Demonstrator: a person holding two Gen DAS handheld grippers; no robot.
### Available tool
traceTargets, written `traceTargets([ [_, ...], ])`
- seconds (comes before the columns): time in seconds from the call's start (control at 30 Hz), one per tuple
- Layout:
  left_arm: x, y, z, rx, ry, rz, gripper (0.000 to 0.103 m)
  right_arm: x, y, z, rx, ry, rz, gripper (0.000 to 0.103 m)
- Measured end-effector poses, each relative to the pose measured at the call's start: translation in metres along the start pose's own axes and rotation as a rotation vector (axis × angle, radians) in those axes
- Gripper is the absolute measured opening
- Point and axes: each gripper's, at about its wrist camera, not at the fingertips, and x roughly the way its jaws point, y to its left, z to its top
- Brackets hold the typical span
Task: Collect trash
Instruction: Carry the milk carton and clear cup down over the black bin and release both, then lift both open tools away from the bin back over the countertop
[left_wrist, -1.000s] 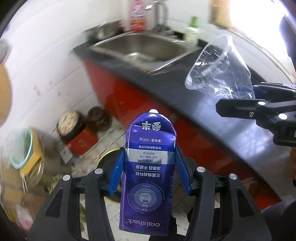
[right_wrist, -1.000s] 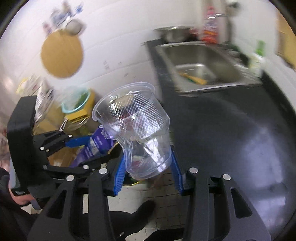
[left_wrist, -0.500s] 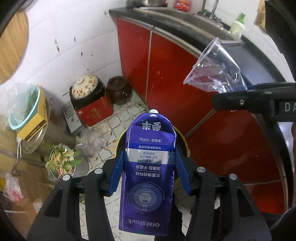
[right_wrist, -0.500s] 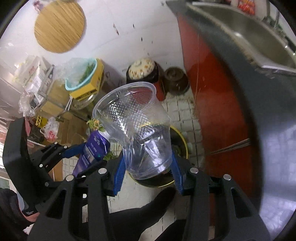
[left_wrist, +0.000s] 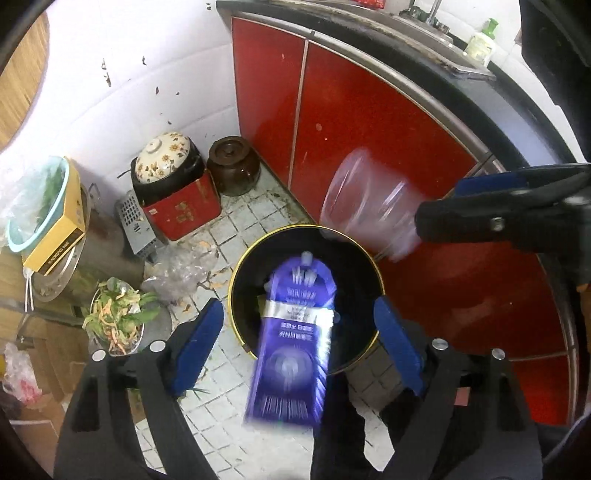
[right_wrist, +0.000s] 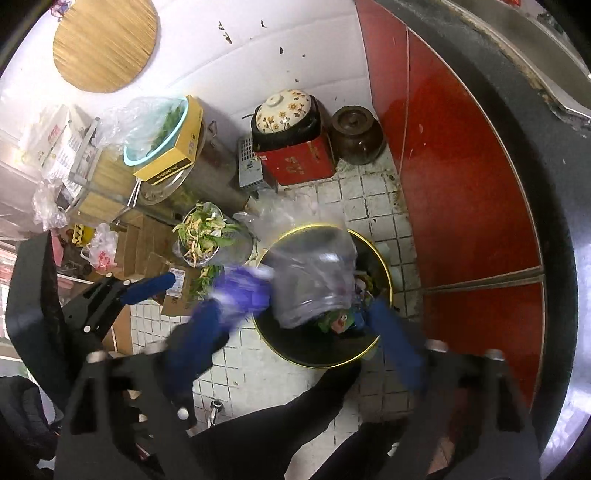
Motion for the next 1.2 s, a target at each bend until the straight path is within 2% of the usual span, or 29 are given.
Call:
traceTargets([
  [0.13, 0.002, 0.003, -0.004, -0.012, 0.015, 0.01, 0.082, -0.003, -0.002, -0.003, 0.009, 0.004, 0.0, 0.085],
  [0.43, -0.011, -0.002, -0.005, -0.004, -0.005, 0.039, 0.085, -0.025, -0.009, -0.015, 0.021, -0.022, 0.001, 0.087],
  [0.53, -0.019, -0.013, 0.003, 0.023, 0.005, 0.064, 0.087, -0.046, -0.015, -0.022, 0.03, -0.045, 0.008, 0.089],
  [0.67, -0.044, -0.039, 0.021, 0.055, -0.021, 0.025, 0.093, -0.099, -0.029, -0.042, 0.044, -0.12, 0.011, 0.096],
  [0.77, -0.068, -0.078, 0.042, 0.121, -0.05, -0.024, 0.096, -0.155, -0.052, -0.07, 0.097, -0.206, -0.031, 0.096],
  [0.9, -0.09, -0.151, 0.068, 0.254, -0.066, -0.132, 0.096, -0.235, -0.097, -0.128, 0.227, -0.34, -0.17, 0.096],
  [1.0, -0.103, -0.216, 0.084, 0.372, -0.083, -0.221, 0.096, -0.296, -0.14, -0.194, 0.398, -0.436, -0.314, 0.096],
  [1.2, -0.133, -0.359, 0.093, 0.602, -0.119, -0.366, 0.096, -0.38, -0.192, -0.322, 0.704, -0.542, -0.543, 0.096],
])
